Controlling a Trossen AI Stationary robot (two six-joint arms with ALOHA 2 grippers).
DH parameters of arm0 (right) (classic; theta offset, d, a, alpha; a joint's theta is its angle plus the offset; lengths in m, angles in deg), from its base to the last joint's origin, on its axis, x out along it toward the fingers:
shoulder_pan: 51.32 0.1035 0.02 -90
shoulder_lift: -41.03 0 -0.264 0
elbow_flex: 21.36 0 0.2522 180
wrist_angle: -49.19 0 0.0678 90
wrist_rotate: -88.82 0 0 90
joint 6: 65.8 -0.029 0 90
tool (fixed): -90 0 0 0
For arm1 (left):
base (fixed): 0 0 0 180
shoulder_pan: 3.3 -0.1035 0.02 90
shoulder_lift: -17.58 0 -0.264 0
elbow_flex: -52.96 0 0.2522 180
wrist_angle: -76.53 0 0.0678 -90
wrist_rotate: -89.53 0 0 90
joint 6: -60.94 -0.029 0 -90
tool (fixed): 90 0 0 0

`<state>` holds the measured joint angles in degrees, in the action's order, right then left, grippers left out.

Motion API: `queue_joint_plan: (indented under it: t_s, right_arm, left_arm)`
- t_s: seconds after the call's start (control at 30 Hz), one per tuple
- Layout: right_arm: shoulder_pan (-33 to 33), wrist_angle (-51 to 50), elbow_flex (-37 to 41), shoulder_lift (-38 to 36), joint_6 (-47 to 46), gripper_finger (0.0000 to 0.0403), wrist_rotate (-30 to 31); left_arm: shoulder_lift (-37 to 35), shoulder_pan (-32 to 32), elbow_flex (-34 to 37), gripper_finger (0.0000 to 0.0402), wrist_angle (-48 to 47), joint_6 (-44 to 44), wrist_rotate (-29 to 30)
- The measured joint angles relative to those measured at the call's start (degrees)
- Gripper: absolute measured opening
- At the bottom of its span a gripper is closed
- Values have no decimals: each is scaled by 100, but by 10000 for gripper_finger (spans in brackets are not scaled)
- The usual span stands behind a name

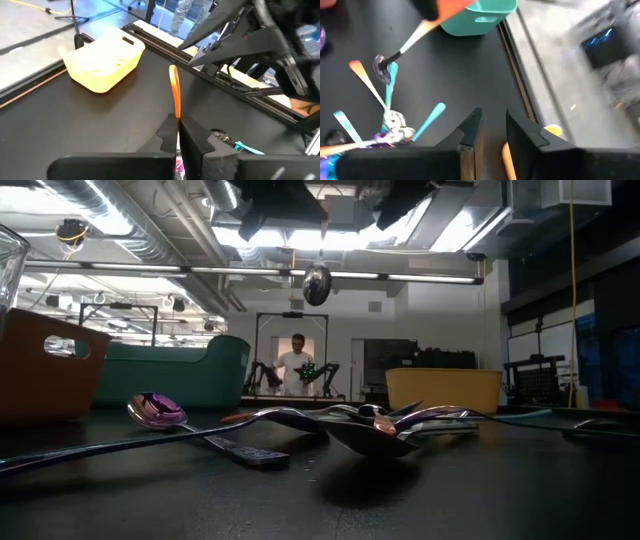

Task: Sort silverware by color (type)
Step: Put the orange spoon into the yellow bin

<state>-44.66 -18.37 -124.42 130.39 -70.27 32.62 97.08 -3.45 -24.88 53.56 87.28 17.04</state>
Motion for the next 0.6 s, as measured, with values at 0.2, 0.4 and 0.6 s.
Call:
queue_joint_plan:
  t_s: [0.2,0.4,0.6]
  right_arm:
    - [-419,328,0,2,-286,72,-1392]
    - [-558,922,0,3,-281,72,-2295]
    - [-557,1069,0,4,-213,72,-2713]
  left_arm:
    - [0,0,0,1,341,-290,9]
    - [0,0,0,1,886,-507,10]
    - [-2,0,0,1,1104,-657,-32]
